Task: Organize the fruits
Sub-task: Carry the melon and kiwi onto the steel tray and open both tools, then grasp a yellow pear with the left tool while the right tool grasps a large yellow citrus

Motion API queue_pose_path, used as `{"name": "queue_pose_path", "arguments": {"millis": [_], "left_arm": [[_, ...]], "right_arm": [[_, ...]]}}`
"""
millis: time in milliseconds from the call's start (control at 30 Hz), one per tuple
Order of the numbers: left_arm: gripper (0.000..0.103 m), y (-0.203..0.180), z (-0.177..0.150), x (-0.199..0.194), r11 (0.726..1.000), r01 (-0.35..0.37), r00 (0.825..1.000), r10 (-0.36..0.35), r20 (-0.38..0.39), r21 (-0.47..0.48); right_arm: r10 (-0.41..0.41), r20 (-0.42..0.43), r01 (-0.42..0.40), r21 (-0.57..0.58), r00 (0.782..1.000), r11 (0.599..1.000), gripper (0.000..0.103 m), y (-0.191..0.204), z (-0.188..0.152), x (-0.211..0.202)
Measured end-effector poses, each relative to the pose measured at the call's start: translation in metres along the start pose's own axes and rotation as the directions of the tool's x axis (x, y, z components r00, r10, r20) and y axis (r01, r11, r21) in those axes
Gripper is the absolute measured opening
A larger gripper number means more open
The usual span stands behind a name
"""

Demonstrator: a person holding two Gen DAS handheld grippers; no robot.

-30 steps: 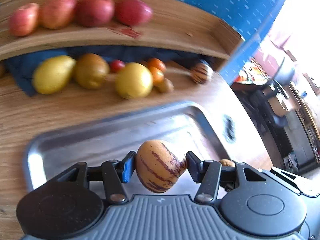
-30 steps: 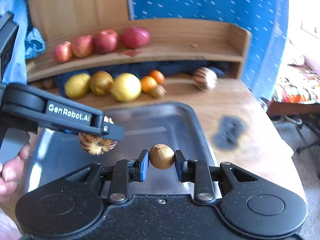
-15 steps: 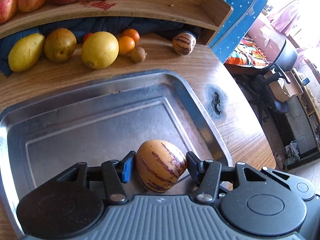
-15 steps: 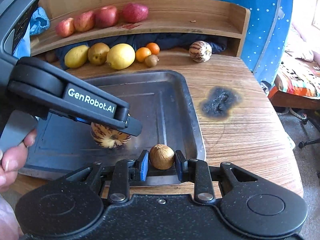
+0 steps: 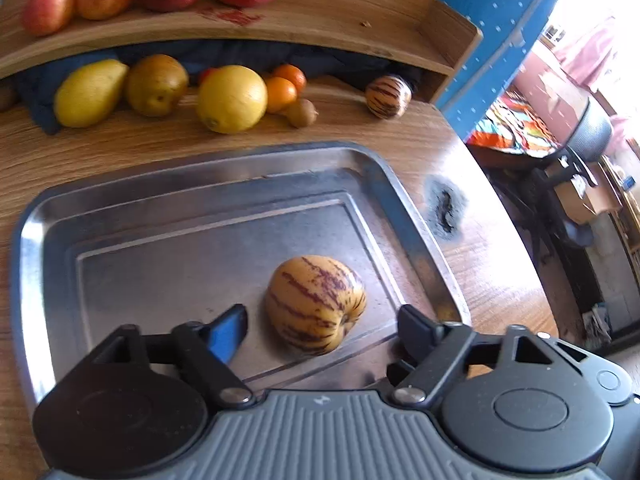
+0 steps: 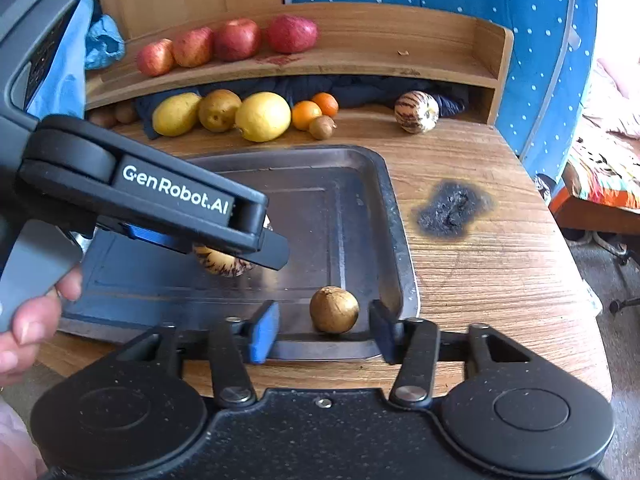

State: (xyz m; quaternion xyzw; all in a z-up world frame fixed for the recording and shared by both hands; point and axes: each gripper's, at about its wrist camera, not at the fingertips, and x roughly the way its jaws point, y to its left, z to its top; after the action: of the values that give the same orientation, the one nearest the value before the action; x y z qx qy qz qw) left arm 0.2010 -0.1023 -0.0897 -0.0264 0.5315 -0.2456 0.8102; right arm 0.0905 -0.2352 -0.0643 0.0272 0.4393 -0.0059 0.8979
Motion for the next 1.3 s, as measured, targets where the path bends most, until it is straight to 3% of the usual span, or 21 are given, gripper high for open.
{"name": "queue_pose_path", "arguments": {"millis": [100,233,400,633,967,1300], "left_arm": [[0.096,0.003,-0.006,-0.009,0.999,-0.044,0.999,0.045,0.021,-0.015],[0.100,0.010,-0.016,-0.026,0.994,-0.095,0.993,0.098,0.061,-0.053],[0.102,0.026,-0.031,-0.048,0.979,-0.167,0.981,0.177,0.082,-0.116],[0.102,0.047,-0.057,-0.067,0.936,-0.242,0.966,0.258,0.030,-0.253],[0.102,0.065,-0.076,-0.097,0.858,-0.359,0.927,0.374,-0.033,-0.367],[0.102,0.068,-0.059,-0.098,0.866,-0.368,0.924,0.381,-0.028,-0.338]], "right_arm": [[0.011,0.013,-0.010,-0.011,1.000,1.000,0.078,0.002,-0.003,-0.007],[0.022,0.018,-0.021,-0.027,1.000,0.999,0.091,-0.001,-0.006,-0.016],[0.067,-0.024,-0.068,-0.036,0.997,0.997,0.099,-0.006,-0.009,-0.023],[0.166,-0.102,-0.172,-0.050,0.981,0.984,0.100,-0.007,-0.018,-0.027],[0.359,-0.118,-0.367,-0.054,0.926,0.929,0.101,0.016,-0.023,-0.033],[0.377,-0.022,-0.378,-0.065,0.926,0.924,0.102,0.018,-0.012,-0.043]]}}
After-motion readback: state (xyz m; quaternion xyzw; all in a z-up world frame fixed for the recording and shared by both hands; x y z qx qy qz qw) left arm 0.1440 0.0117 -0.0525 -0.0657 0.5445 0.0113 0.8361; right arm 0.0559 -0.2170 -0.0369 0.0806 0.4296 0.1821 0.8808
